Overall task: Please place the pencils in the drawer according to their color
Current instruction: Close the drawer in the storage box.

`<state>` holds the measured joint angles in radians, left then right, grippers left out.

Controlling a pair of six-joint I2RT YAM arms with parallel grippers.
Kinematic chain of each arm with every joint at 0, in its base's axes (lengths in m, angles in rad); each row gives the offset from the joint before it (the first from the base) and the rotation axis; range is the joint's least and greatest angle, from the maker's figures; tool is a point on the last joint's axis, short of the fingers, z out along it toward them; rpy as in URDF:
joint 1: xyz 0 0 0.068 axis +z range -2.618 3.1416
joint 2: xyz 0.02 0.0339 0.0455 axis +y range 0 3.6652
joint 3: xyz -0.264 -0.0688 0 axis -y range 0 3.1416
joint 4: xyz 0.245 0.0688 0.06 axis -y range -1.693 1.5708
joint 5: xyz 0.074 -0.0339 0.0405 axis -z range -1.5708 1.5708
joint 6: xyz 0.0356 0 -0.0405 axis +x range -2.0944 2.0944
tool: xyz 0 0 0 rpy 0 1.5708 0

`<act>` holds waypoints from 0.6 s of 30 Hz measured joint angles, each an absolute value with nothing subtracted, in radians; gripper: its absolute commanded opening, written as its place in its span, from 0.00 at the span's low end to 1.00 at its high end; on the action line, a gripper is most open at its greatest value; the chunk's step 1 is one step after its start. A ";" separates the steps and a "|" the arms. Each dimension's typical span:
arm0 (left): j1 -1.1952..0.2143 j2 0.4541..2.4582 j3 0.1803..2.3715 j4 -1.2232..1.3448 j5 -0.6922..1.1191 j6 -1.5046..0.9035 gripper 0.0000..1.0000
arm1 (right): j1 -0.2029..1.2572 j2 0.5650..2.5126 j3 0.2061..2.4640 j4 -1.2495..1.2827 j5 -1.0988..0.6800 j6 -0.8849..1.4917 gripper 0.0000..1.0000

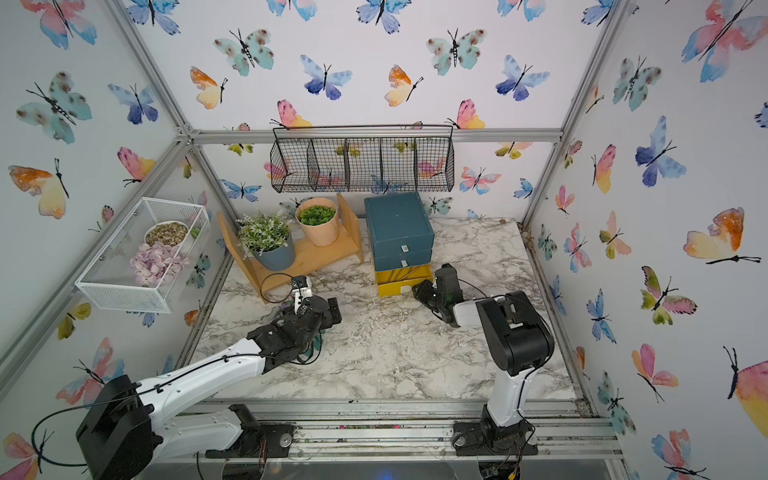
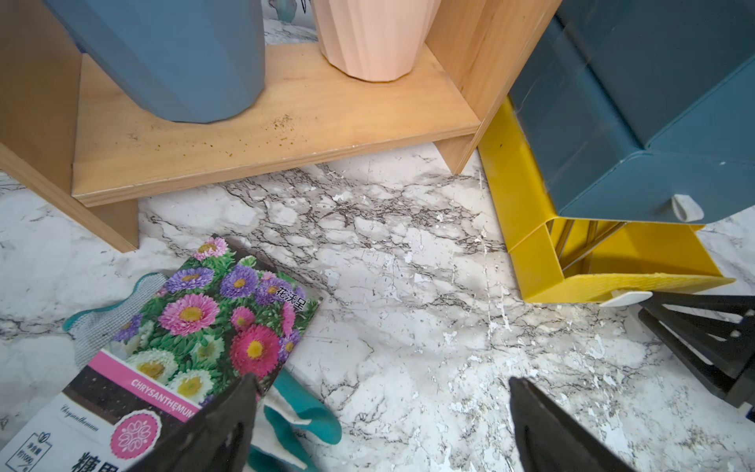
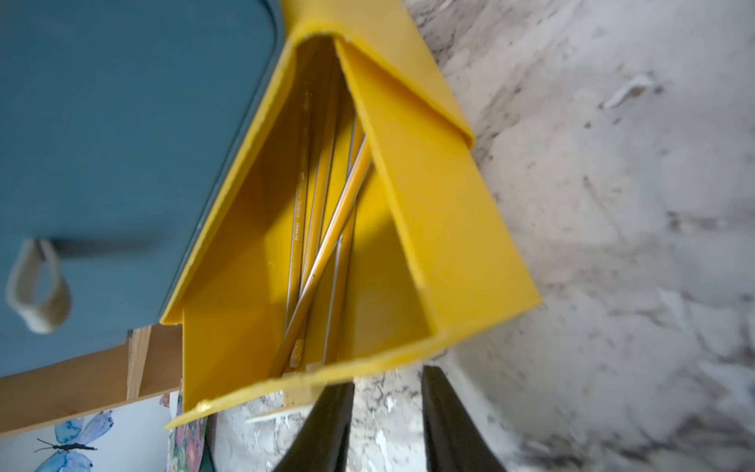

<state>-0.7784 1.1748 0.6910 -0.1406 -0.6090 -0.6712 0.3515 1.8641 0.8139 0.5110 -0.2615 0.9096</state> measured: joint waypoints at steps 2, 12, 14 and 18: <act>-0.778 1.160 0.677 -0.140 -0.612 -0.675 0.98 | 0.352 1.882 0.826 0.542 -0.257 0.926 0.32; -0.778 1.131 0.643 -0.141 -0.616 -0.682 0.98 | 0.353 1.967 0.895 0.677 -0.231 1.008 0.32; -0.778 1.124 0.640 -0.141 -0.617 -0.681 0.98 | 0.353 1.983 0.899 0.698 -0.227 1.024 0.33; -0.778 1.119 0.631 -0.139 -0.628 -0.681 0.98 | 0.353 2.006 0.909 0.728 -0.224 1.054 0.34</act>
